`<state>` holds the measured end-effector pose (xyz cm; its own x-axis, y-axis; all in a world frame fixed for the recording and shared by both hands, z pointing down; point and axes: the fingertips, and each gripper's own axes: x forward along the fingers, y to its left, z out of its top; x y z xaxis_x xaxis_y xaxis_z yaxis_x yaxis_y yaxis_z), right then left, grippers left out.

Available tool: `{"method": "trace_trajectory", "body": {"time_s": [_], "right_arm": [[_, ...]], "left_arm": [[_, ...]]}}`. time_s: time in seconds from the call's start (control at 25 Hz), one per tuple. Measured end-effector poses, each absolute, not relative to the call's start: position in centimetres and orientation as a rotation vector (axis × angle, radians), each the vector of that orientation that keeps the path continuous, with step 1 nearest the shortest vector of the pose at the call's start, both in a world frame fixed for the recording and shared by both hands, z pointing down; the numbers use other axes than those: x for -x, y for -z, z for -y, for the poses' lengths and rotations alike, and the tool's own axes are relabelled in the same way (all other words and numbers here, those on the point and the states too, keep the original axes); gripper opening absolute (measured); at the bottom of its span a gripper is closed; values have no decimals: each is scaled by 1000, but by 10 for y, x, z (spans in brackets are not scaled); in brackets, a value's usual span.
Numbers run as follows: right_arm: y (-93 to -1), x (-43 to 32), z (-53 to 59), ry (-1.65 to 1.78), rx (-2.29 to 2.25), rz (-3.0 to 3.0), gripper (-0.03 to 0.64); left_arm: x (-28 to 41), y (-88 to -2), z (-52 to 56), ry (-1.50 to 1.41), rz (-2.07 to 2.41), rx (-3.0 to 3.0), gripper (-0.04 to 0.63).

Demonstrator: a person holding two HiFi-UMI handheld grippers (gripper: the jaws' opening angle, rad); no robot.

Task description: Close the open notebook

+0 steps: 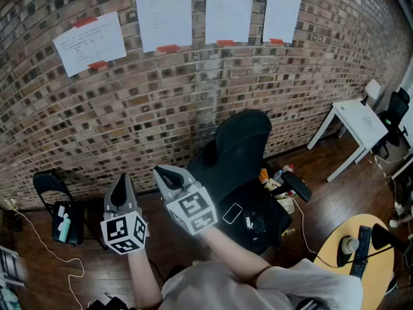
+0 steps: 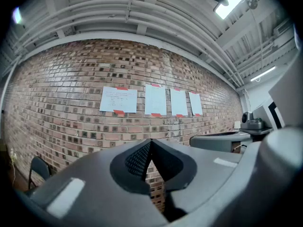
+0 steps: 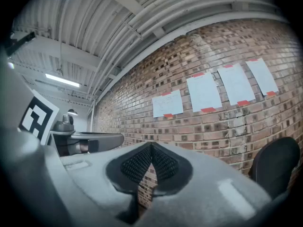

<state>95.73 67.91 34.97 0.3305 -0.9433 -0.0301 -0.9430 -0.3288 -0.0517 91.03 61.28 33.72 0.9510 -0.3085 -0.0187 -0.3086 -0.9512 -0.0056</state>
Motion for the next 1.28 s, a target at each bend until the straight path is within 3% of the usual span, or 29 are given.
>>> {"method": "trace_trajectory", "body": {"time_s": [0.44, 0.64, 0.88, 1.28], "right_arm": [[-364, -933, -648, 58, 2536, -1806, -9], [-360, -888, -593, 85, 2470, -1864, -9], [-369, -749, -460, 124, 2223, -2145, -9], [-368, -415, -269, 109, 1599, -2682, -9]], "left_arm": [[-888, -351, -585, -26, -488, 3121, 17], [-835, -348, -540, -23, -554, 3098, 17], [-691, -348, -430, -2, -862, 3022, 17], [-345, -350, -276, -30, -1672, 2674, 17]]}}
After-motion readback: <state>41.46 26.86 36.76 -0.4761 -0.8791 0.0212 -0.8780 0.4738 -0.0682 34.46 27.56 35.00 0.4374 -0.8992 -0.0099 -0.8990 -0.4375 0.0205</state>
